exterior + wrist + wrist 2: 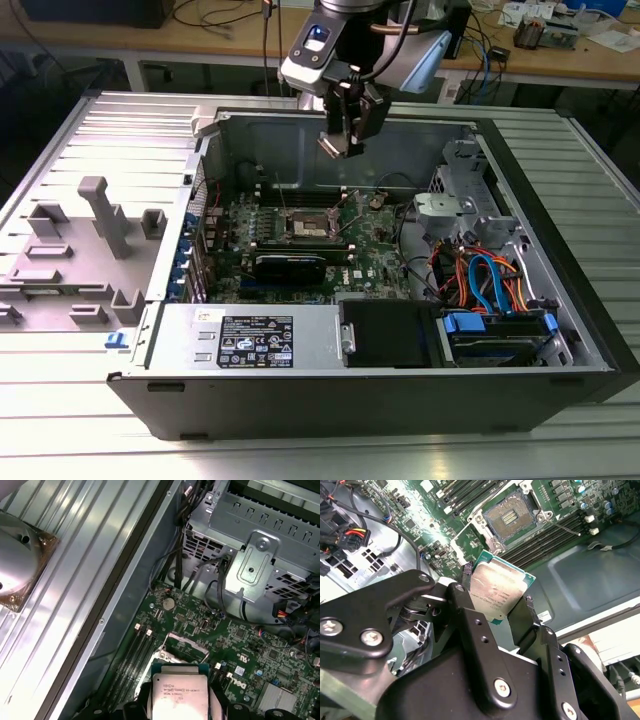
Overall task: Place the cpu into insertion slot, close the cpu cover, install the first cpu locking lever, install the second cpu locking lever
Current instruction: 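Place the cpu into insertion slot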
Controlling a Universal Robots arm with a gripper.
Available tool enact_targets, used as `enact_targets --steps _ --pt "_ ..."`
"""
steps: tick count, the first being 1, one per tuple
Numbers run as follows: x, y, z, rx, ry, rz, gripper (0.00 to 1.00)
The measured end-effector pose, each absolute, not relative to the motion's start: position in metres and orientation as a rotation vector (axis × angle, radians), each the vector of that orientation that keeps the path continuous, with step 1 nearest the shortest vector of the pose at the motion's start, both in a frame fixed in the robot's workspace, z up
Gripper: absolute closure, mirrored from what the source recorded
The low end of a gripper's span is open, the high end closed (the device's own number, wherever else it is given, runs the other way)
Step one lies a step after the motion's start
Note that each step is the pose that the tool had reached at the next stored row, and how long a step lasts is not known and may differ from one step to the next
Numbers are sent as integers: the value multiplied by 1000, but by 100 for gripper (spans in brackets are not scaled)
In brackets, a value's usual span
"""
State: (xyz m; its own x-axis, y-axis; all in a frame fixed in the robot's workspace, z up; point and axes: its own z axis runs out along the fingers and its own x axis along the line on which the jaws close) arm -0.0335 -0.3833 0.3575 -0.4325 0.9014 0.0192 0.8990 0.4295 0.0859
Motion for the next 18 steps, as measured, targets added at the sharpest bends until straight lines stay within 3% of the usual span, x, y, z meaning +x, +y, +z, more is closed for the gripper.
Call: enact_targets --steps 18 --pt "-34 -383 357 1681 2615 129 45"
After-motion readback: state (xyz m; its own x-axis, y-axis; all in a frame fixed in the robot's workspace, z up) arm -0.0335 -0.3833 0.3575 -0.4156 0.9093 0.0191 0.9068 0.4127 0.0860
